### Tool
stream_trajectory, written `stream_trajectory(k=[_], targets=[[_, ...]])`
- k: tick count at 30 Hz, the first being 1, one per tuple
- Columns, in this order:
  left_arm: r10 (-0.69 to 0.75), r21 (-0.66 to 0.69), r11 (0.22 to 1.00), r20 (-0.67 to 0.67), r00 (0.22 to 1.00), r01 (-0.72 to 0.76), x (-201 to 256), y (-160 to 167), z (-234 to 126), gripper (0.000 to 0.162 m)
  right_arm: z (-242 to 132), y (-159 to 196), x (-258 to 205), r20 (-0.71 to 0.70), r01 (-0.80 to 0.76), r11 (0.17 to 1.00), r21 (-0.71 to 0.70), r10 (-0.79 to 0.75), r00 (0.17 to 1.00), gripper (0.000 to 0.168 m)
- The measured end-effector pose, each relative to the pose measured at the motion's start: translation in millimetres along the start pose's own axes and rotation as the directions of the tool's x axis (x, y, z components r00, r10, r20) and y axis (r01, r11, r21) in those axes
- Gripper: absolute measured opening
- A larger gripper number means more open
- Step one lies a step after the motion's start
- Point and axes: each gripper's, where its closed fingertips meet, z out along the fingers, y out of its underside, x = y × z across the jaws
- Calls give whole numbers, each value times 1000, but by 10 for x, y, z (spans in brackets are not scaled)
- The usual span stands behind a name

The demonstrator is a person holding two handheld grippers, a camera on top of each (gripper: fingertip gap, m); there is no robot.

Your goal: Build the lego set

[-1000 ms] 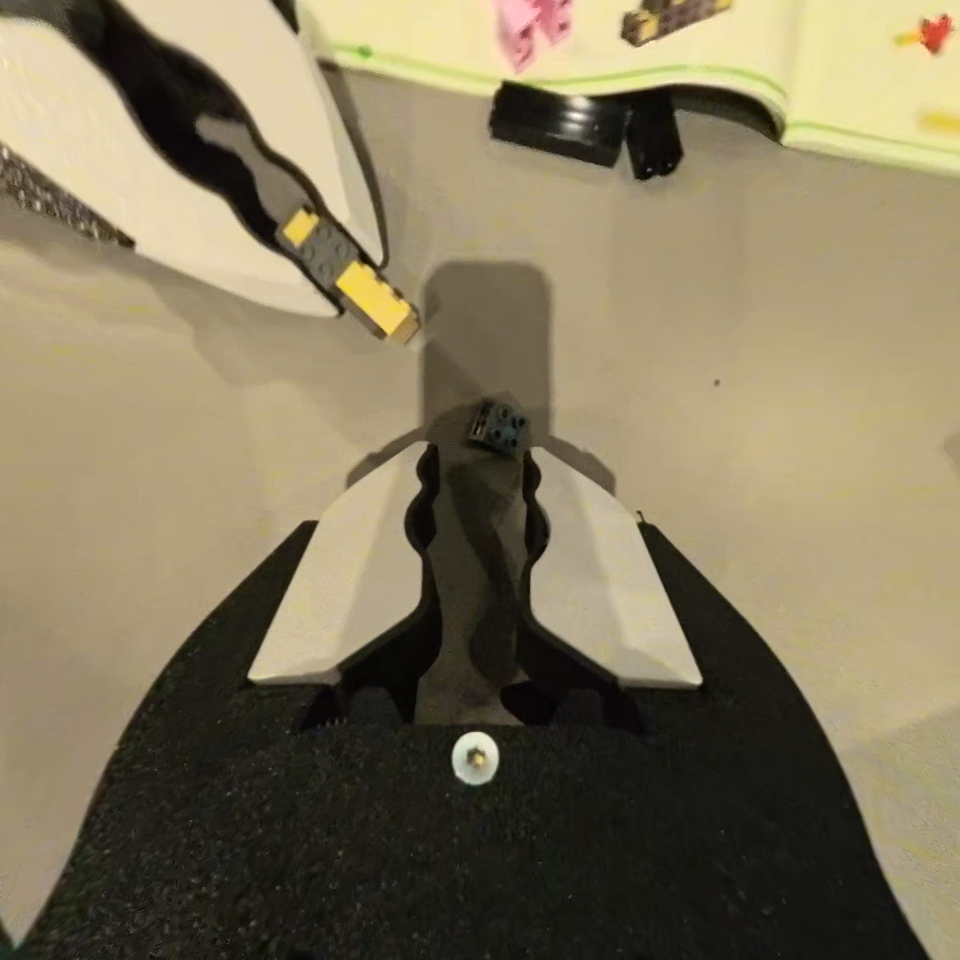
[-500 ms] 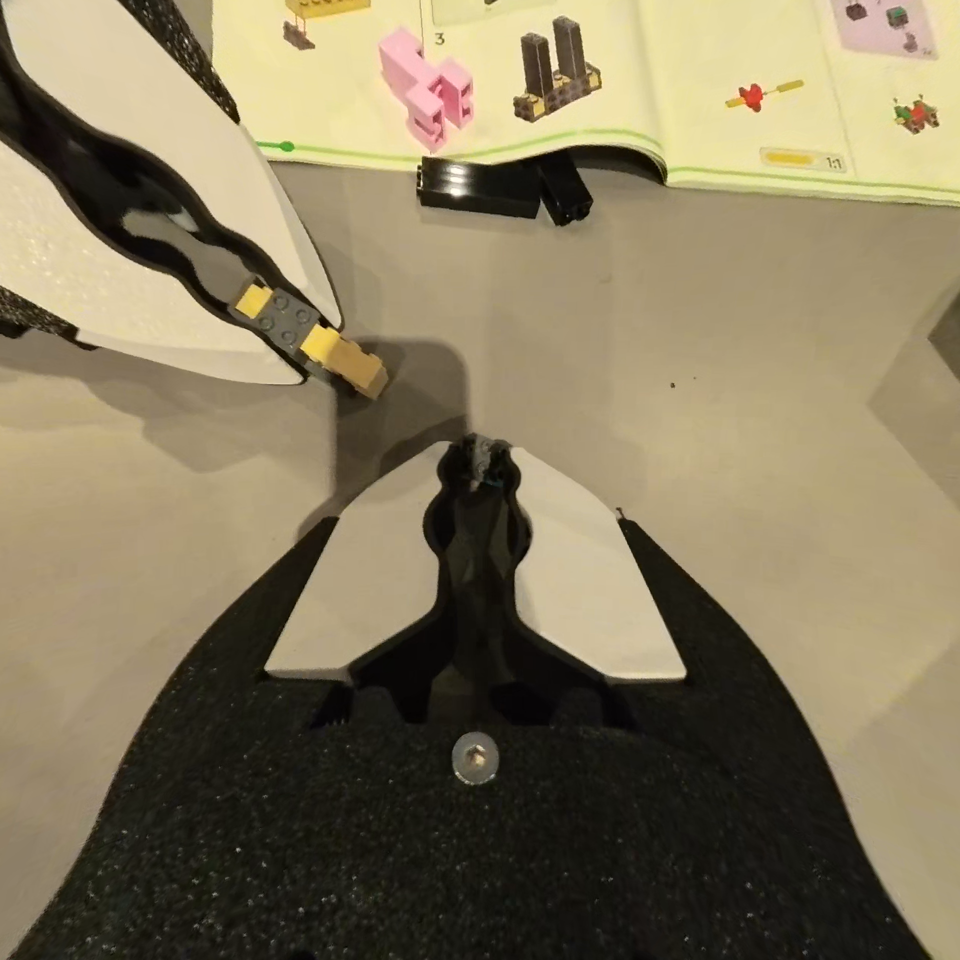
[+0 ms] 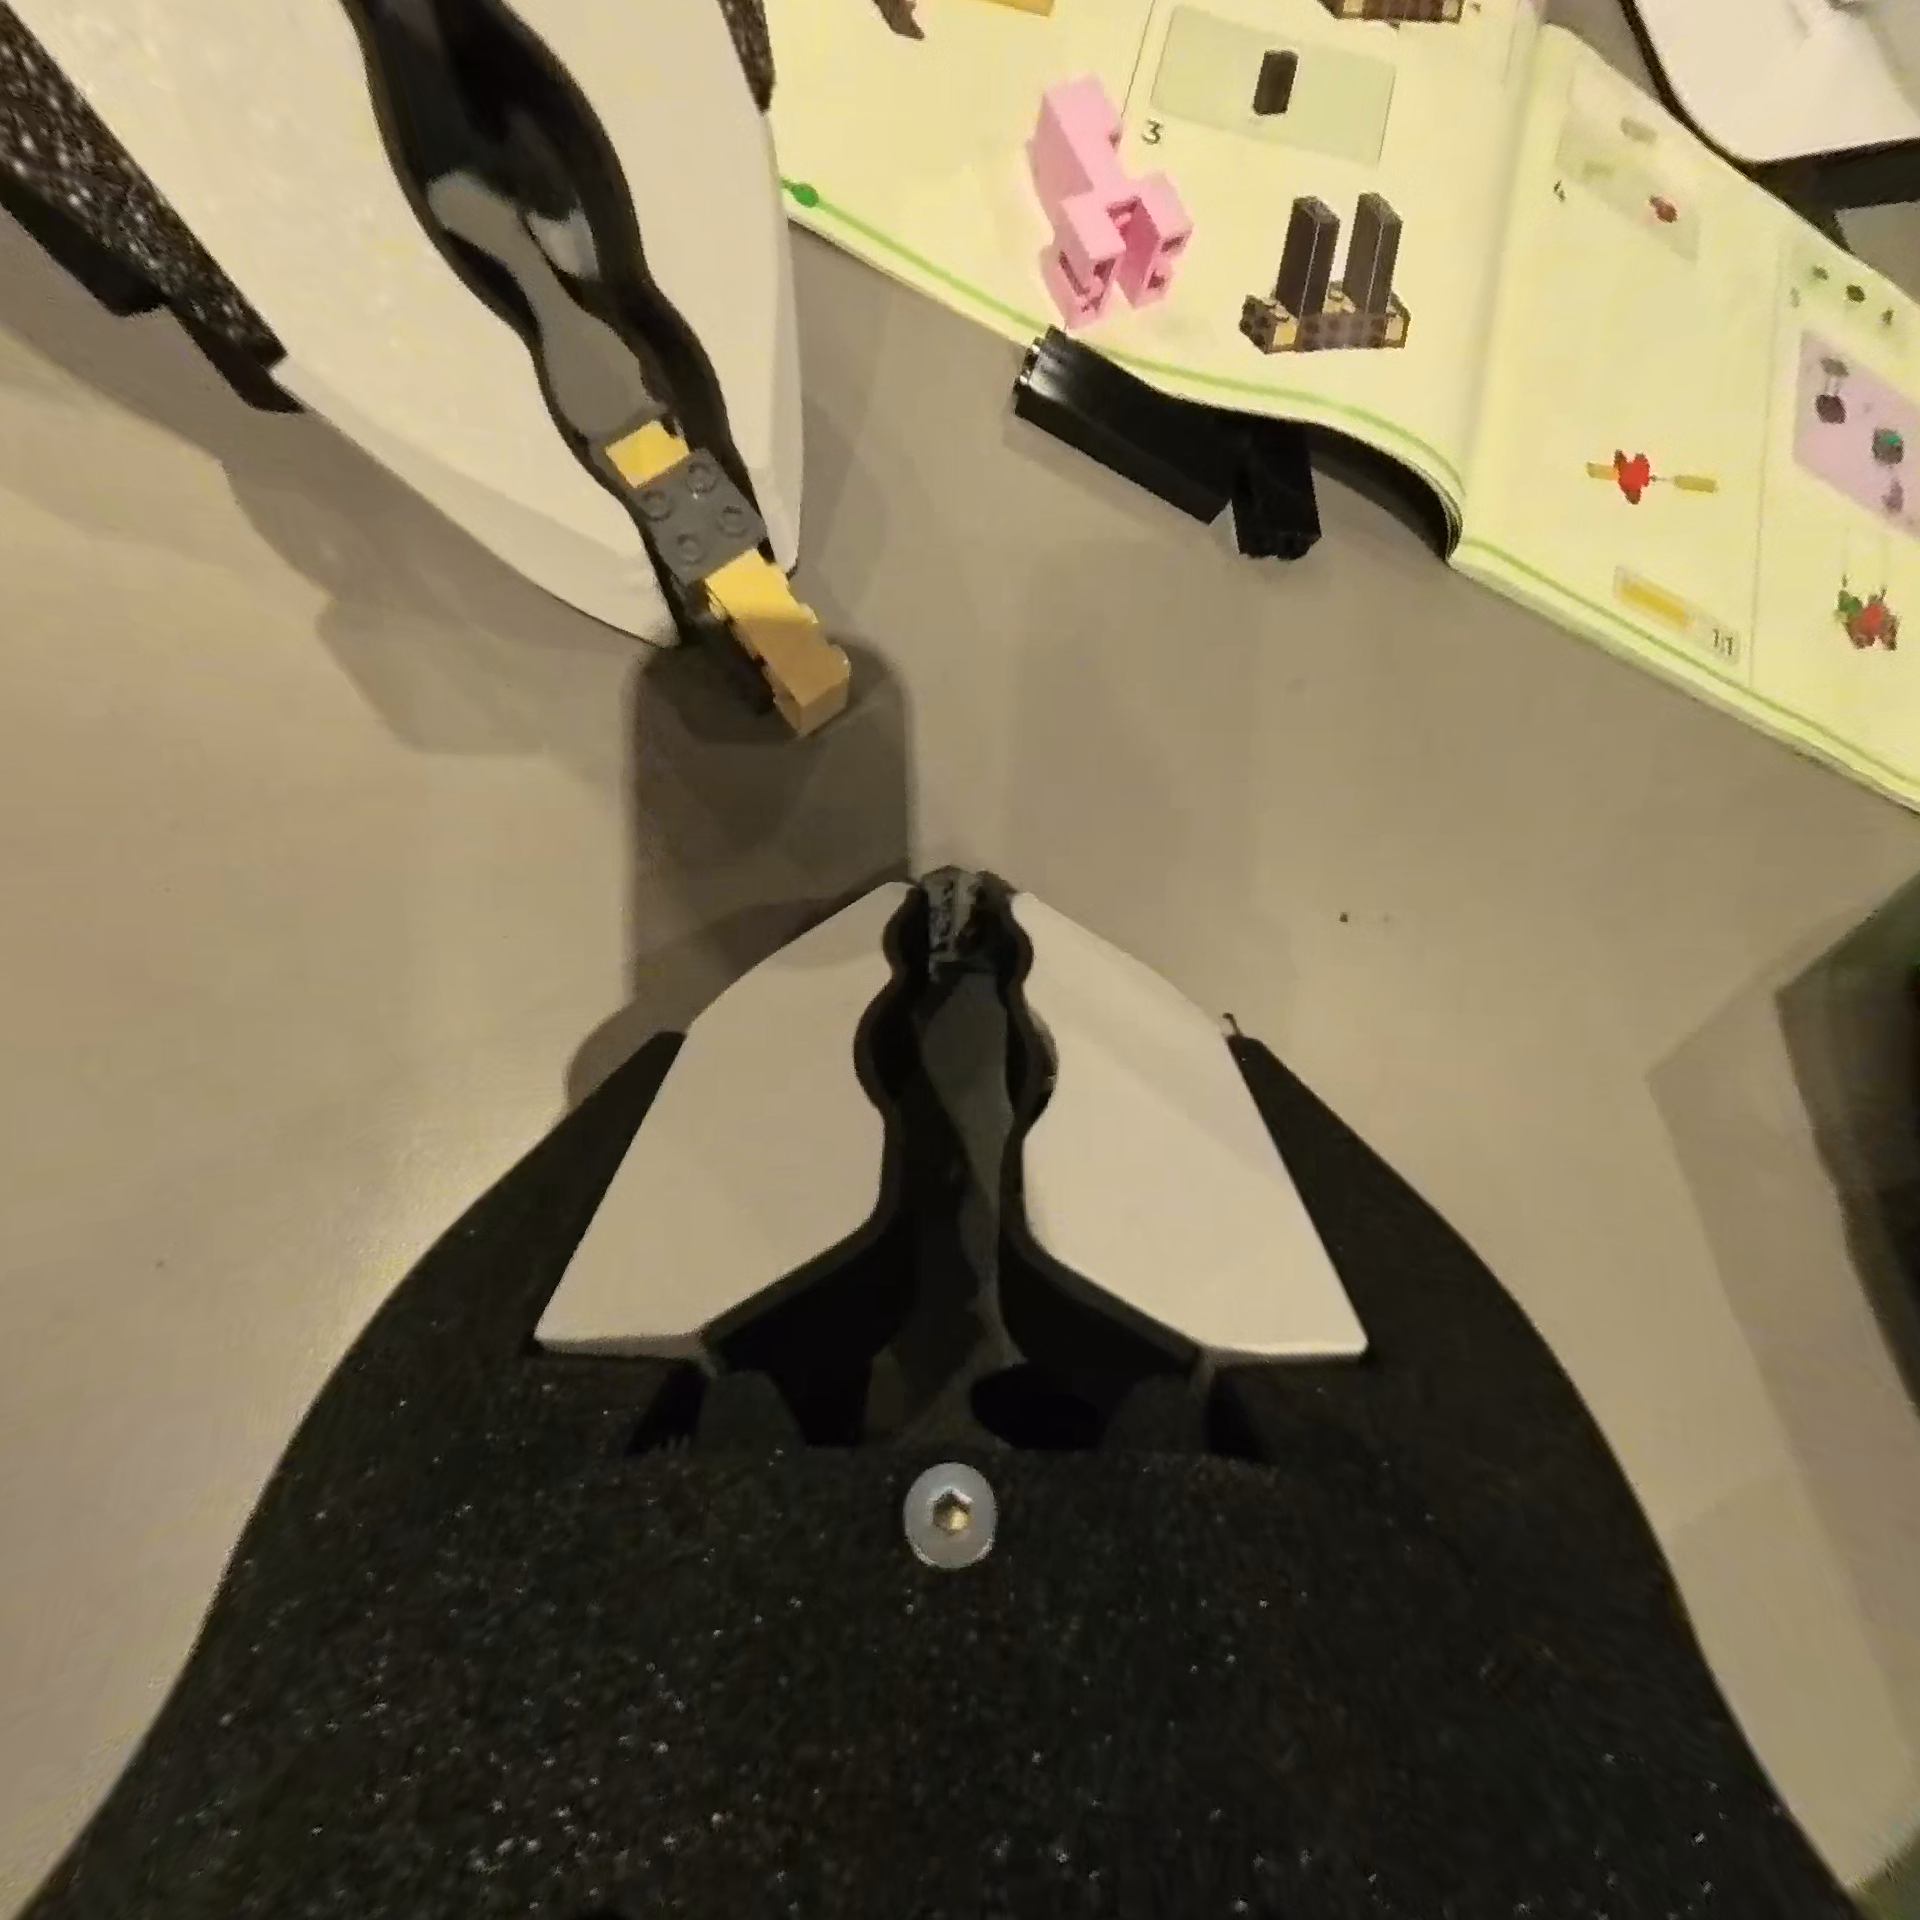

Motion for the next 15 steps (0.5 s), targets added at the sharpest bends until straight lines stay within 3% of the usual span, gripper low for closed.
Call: stream_trajectory(k=[2,7,13,15], targets=[[-2,0,1000,-2,1000,2,0,0,1,17,-2,-3,-4,18,-29,1000,0,29,999,20],[-5,-1,1000,-5,1000,5,1,1,1,17,27,26,14,77,-162,987,15,160,984,18],[-11,-3,1000,-15,1000,11,5,3,3,17,24,-5,-5,149,-147,988,47,139,979,16],[-27,-5,1000,-29,999,27,7,5,4,17,3,-134,-40,183,-113,985,128,89,979,15]])
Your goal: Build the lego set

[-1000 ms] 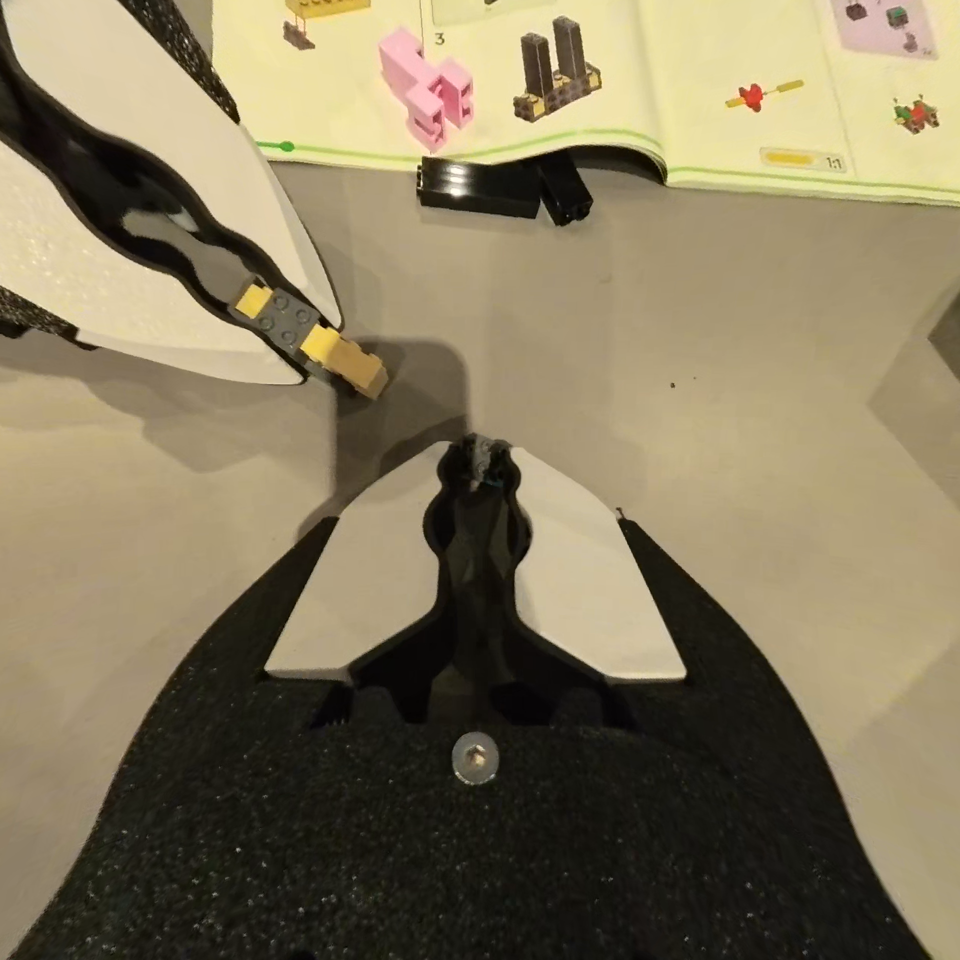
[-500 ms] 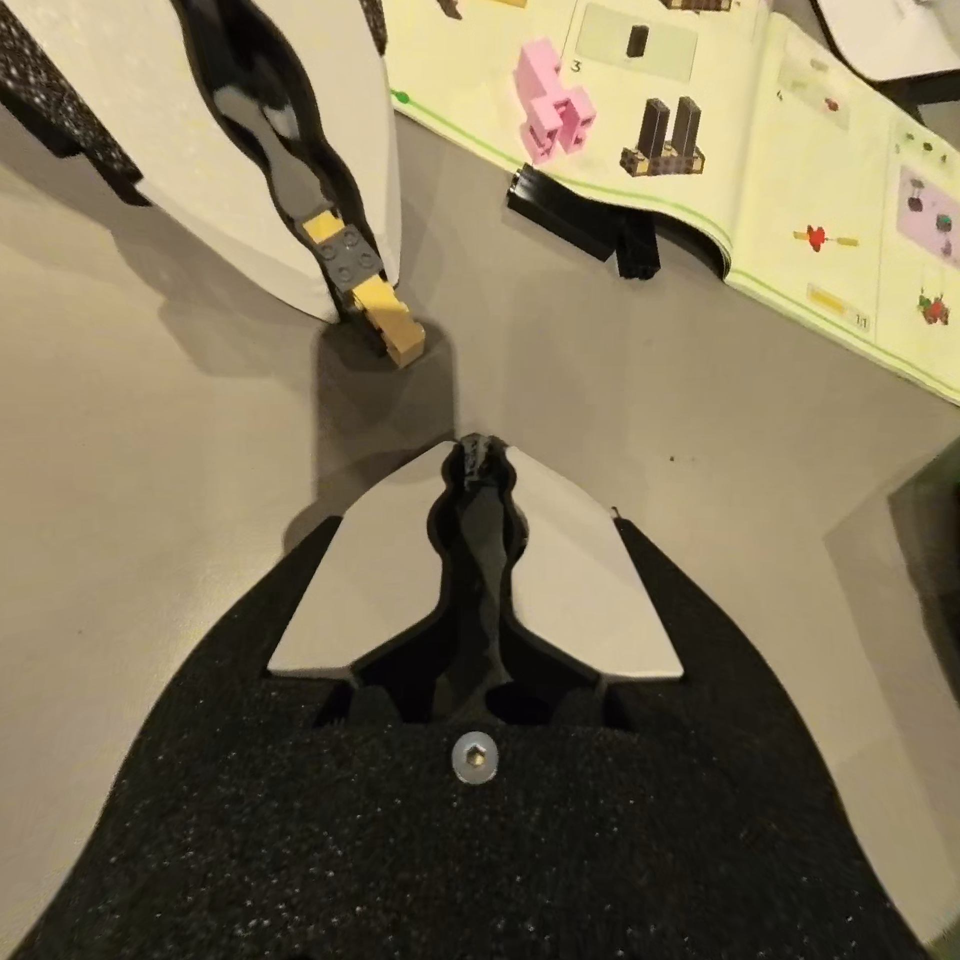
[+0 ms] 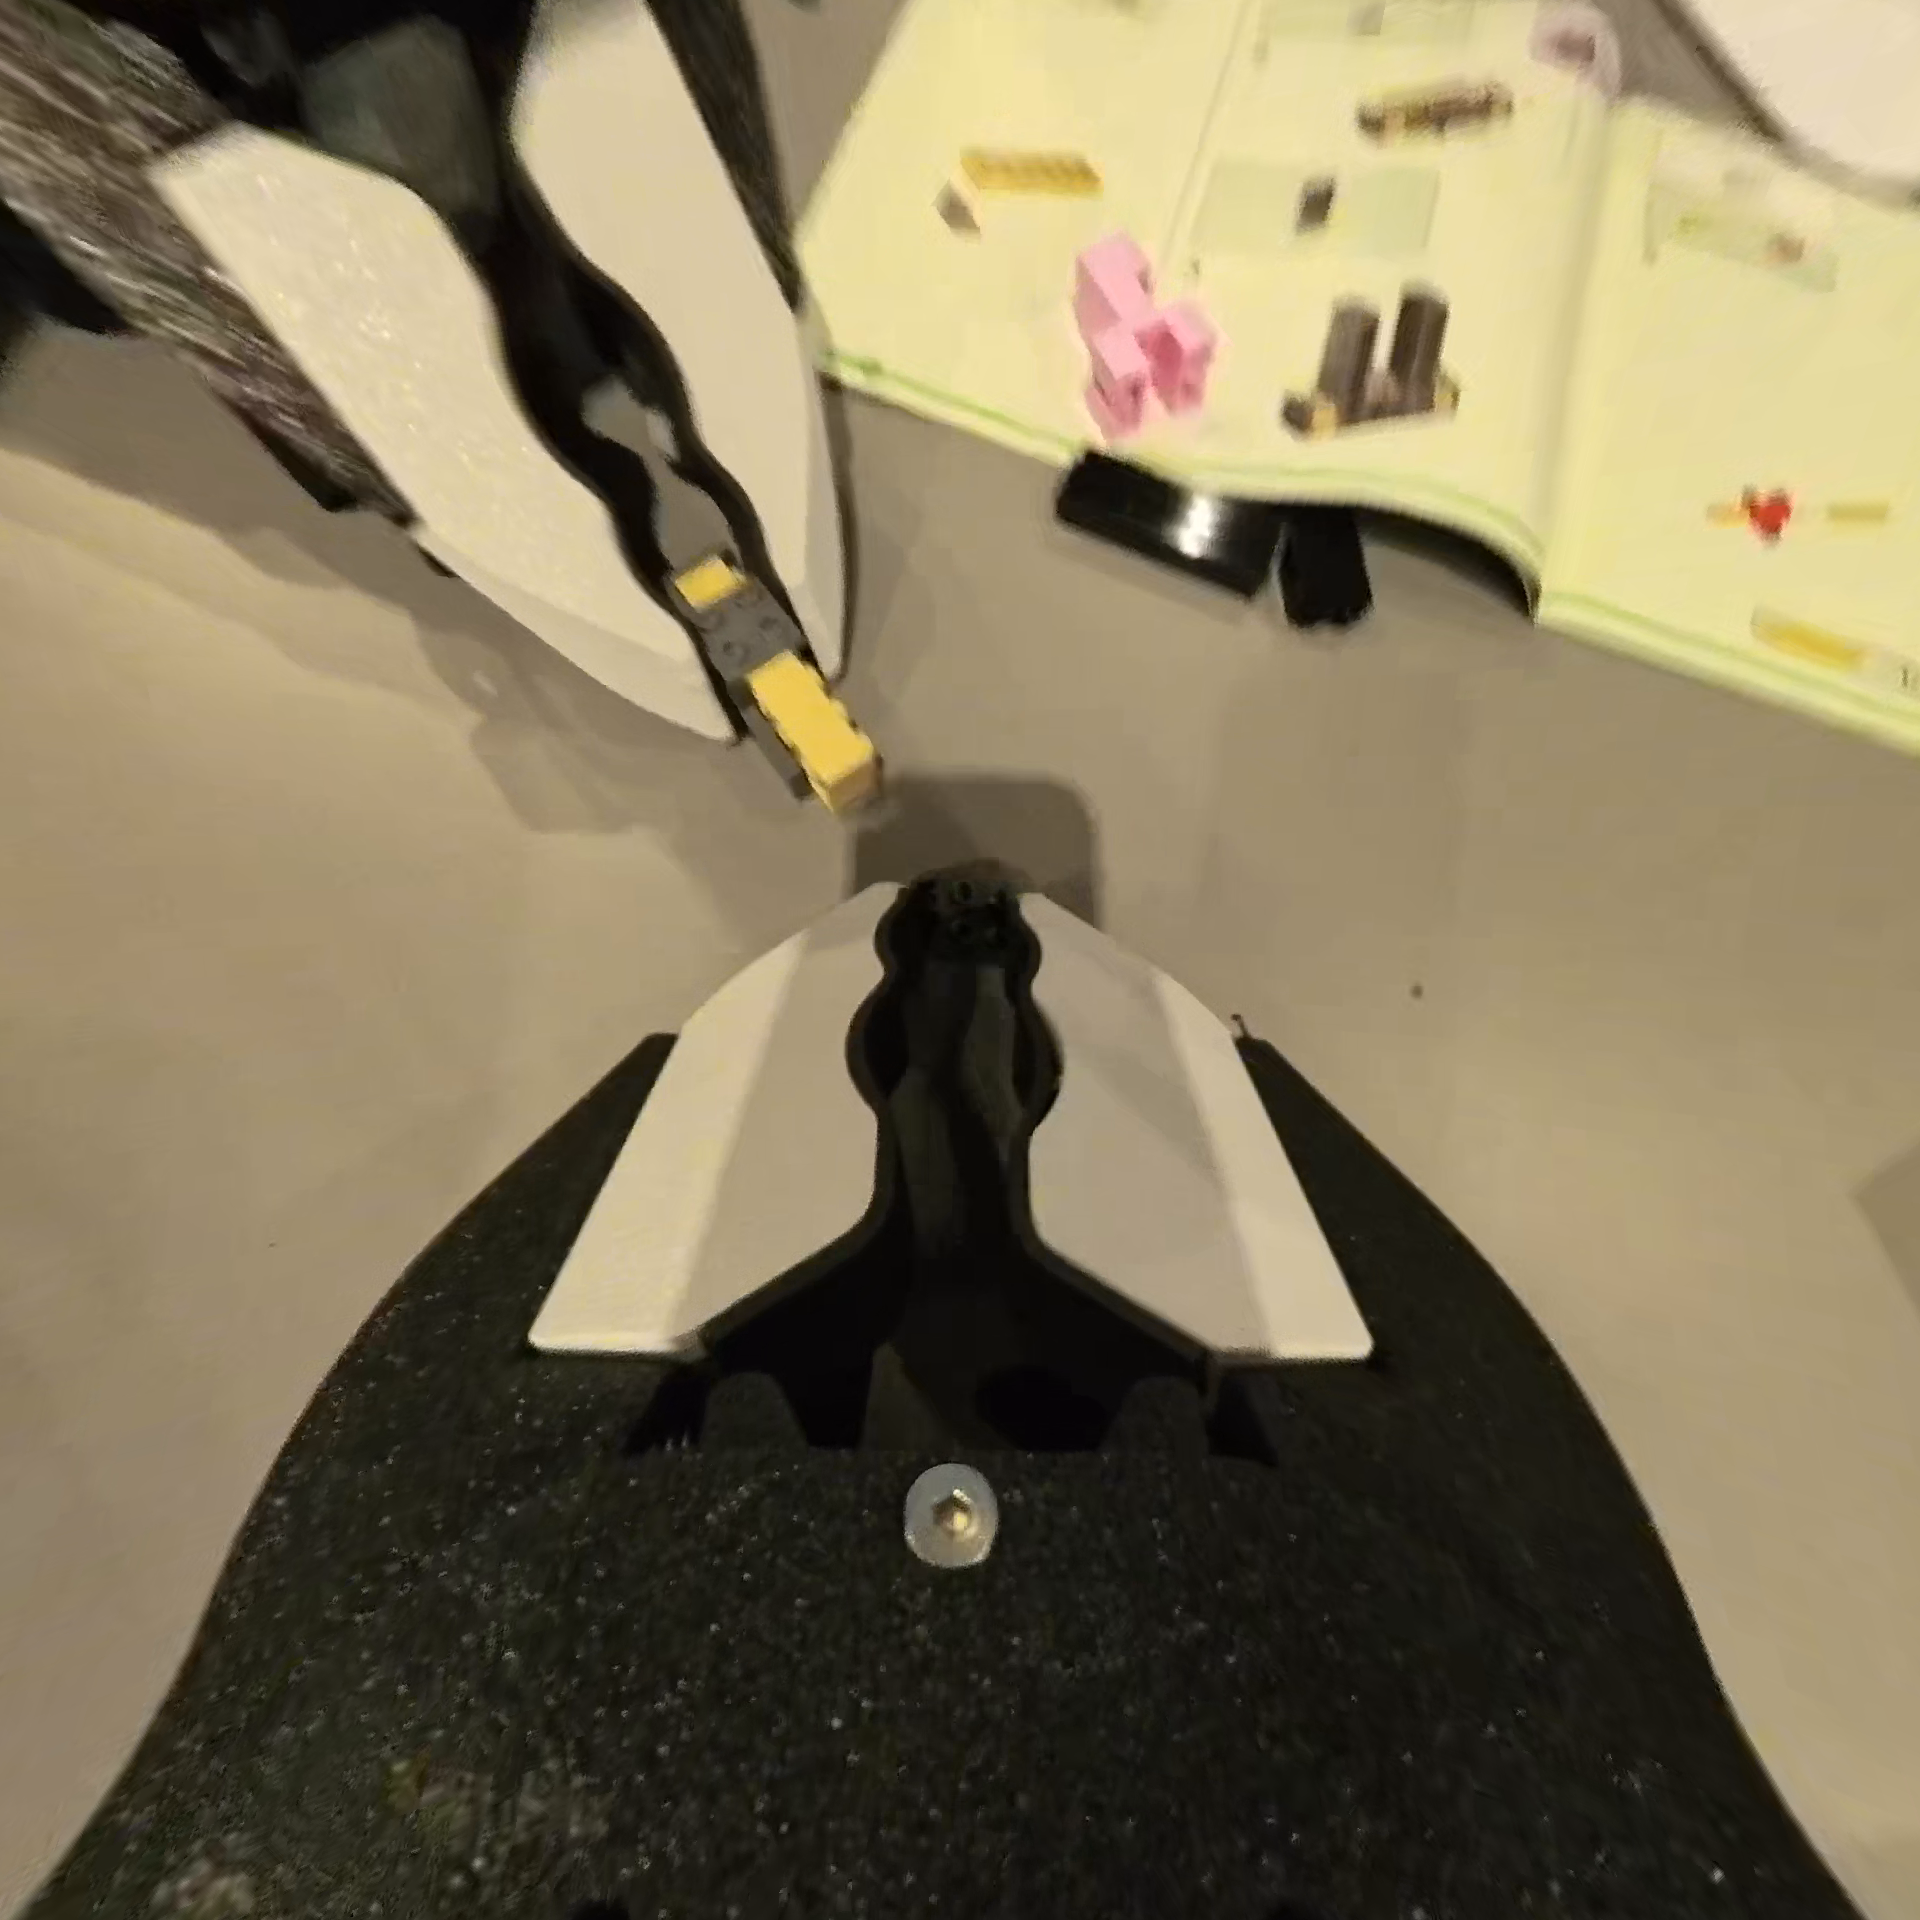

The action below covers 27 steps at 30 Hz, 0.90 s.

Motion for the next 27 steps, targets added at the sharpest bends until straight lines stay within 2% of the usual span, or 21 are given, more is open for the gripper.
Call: stream_trajectory(k=[3,6,12,19,27], targets=[[-32,-4,999,-31,999,32,5,6,2,17,-13,-249,-157,82,91,987,130,-102,991,15],[-63,-8,998,-61,996,63,11,10,2,17,23,-354,-298,127,206,966,154,-226,966,15],[-63,-10,998,-68,996,63,20,10,3,17,143,-343,-324,157,335,939,81,-343,926,15],[-57,-10,998,-77,995,56,36,11,3,17,155,-318,-325,239,409,912,12,-400,885,15],[-49,-10,999,-72,996,49,36,12,3,17,180,-309,-342,259,500,863,-79,-466,846,15]])
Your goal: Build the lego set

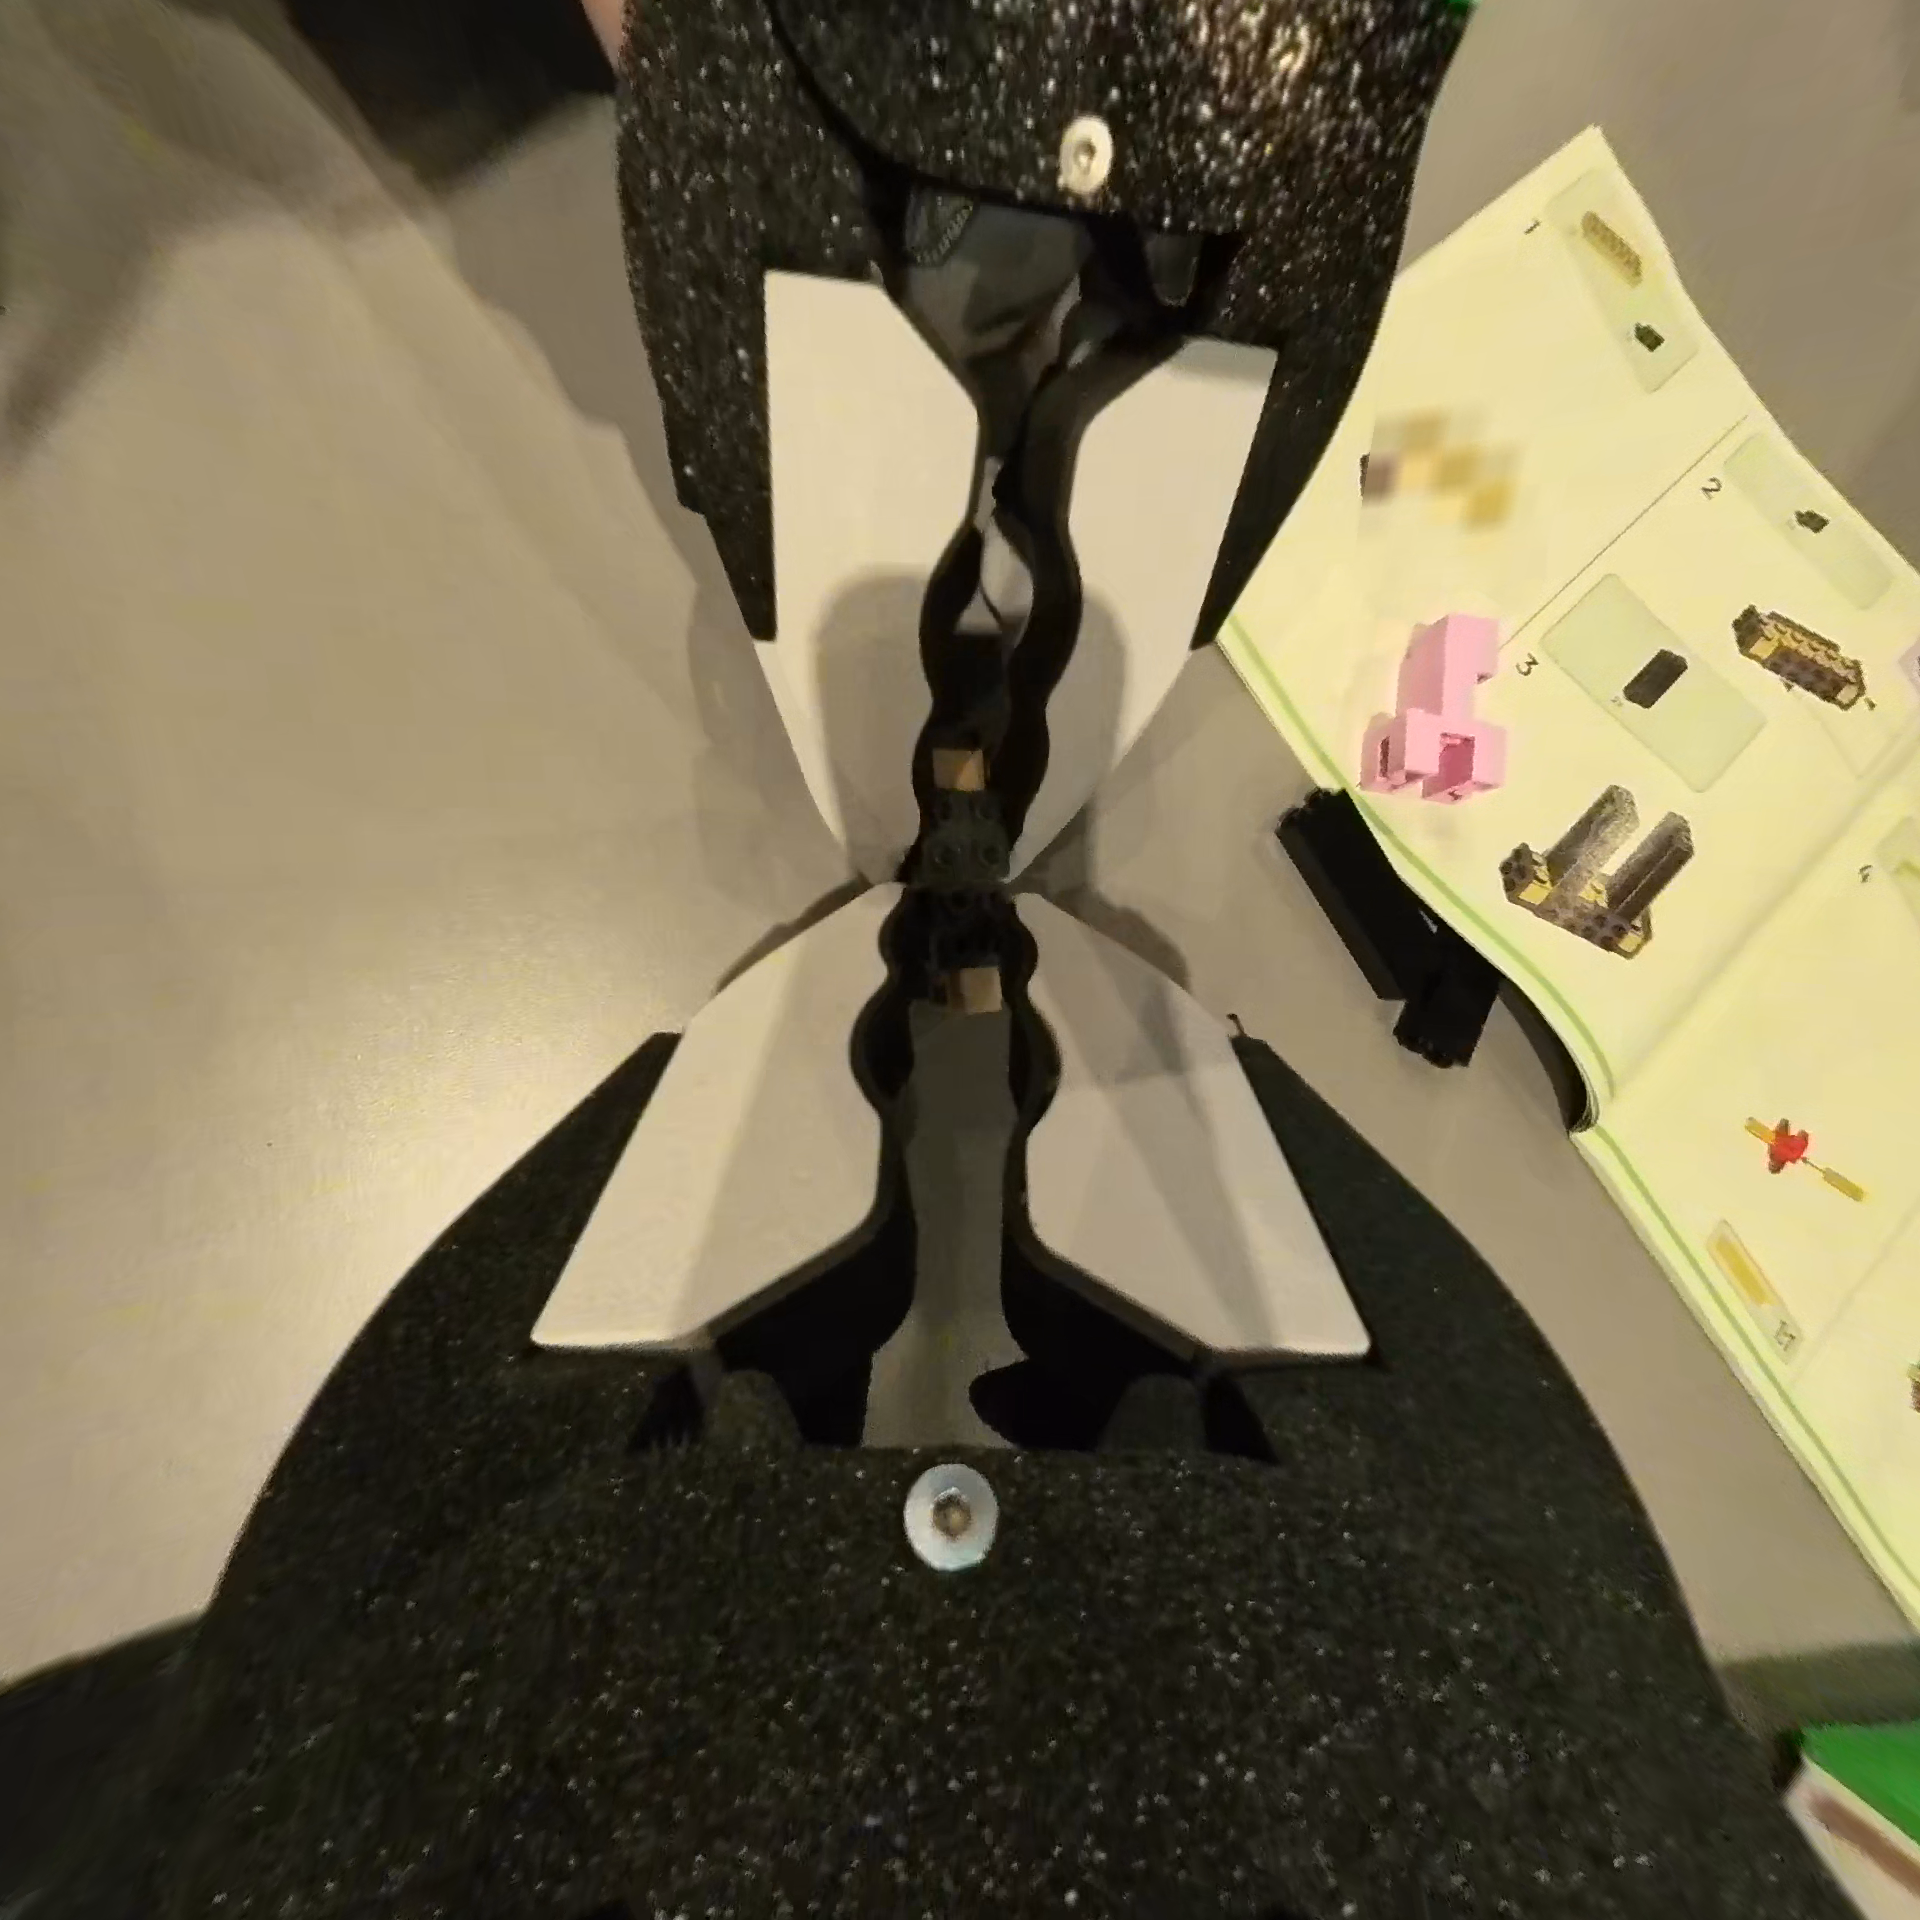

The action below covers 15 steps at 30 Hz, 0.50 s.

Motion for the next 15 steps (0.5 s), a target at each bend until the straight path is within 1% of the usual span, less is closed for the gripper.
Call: stream_trajectory(k=[4,9,15], targets=[[0,0,1000,0,1000,0,0,0,0,17,-1,8,23,-6,-25,999,-47,24,1000,19],[1,0,1000,0,1000,-1,0,0,0,17,27,61,62,-20,-81,992,-99,79,997,31],[3,-1,1000,1,1000,-3,0,1,0,17,50,44,-9,49,-86,994,-62,89,995,17]])
